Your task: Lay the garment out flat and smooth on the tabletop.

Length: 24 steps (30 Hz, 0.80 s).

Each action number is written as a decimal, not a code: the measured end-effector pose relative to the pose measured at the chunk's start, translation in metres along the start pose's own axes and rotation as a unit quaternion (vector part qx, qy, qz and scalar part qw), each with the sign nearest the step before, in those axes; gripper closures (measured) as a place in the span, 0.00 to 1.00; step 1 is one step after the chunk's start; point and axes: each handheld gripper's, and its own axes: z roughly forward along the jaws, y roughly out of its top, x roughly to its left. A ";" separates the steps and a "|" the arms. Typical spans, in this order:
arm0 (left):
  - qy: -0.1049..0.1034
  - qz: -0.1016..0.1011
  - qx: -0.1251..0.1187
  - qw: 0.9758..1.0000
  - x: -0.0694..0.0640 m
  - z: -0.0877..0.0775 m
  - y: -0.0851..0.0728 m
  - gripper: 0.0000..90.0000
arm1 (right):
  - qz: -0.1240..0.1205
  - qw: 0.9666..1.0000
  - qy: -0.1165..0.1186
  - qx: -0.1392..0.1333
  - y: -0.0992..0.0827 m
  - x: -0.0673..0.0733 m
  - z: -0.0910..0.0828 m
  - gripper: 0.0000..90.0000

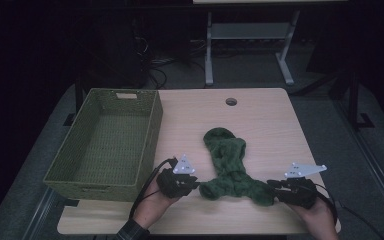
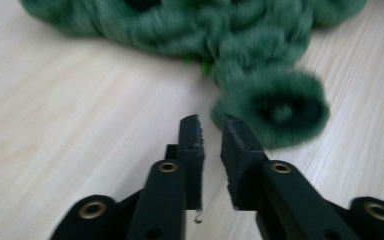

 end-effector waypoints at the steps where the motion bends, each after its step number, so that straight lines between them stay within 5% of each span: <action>1: 0.002 0.000 -0.007 1.000 0.000 -0.004 0.003 0.84 | 0.000 1.000 -0.003 -0.006 0.001 -0.001 -0.002 0.71; 5: -0.017 -0.005 -0.039 0.999 -0.004 -0.009 0.014 0.82 | 0.001 1.000 -0.004 -0.029 0.008 -0.002 -0.010 0.71; 8: -0.032 0.003 -0.036 0.999 -0.013 0.002 0.021 0.83 | -0.010 0.999 0.008 -0.030 0.013 0.001 -0.010 0.80; 12: -0.052 0.021 -0.001 0.998 -0.022 0.032 0.019 0.88 | -0.016 1.000 0.020 -0.002 0.009 0.002 0.002 0.90; 15: -0.048 0.031 0.029 0.998 -0.024 0.046 0.014 0.91 | -0.025 0.999 0.027 0.023 0.005 0.004 0.013 0.93; 24: -0.049 0.022 0.077 0.996 -0.014 0.046 -0.013 0.95 | -0.038 0.996 0.051 0.065 0.000 0.020 0.030 0.94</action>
